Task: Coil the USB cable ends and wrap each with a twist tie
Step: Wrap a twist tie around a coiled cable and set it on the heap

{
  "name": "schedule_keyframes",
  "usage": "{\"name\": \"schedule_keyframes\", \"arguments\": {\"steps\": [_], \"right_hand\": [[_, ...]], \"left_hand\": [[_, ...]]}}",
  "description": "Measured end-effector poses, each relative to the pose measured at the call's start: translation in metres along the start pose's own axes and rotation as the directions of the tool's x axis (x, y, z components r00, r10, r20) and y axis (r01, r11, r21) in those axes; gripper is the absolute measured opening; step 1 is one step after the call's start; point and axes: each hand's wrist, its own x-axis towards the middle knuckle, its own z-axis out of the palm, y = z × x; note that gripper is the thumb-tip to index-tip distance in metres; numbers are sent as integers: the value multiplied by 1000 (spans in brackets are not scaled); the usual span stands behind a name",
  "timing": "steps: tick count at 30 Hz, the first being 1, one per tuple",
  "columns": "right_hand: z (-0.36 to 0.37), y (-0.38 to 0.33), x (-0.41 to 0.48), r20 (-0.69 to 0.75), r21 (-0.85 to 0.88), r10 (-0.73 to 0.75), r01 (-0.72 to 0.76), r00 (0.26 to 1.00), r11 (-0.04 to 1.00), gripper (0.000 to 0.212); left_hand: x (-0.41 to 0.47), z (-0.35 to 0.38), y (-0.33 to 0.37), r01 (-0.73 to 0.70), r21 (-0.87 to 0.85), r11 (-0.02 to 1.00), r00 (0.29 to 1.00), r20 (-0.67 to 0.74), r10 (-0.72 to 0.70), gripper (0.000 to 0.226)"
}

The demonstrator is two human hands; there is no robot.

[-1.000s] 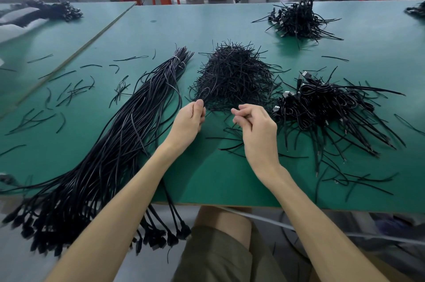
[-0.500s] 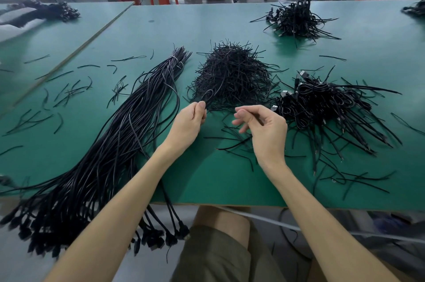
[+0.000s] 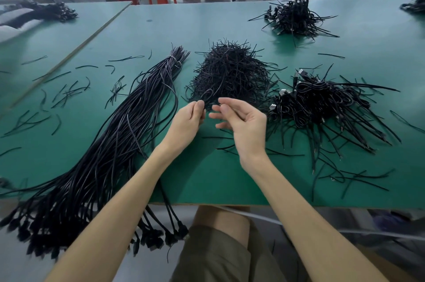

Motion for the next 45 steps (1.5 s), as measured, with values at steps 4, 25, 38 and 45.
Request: {"name": "schedule_keyframes", "arguments": {"steps": [4,25,38,45], "right_hand": [[6,10,-5,-69,9,12,-12,998,1000,15],[1,9,-5,-89,113,24,-13,996,994,16],[6,14,-7,-62,-183,-20,9,998,983,10],[6,12,-9,-12,-198,-4,1,1000,980,7]], "left_hand": [[-1,-1,-2,0,-62,998,1000,11,1,40],[-10,7,2,-79,512,855,997,51,62,43],[-11,1,4,-35,48,998,996,84,31,44],[-9,-2,8,-6,-57,998,1000,30,7,46]]}}
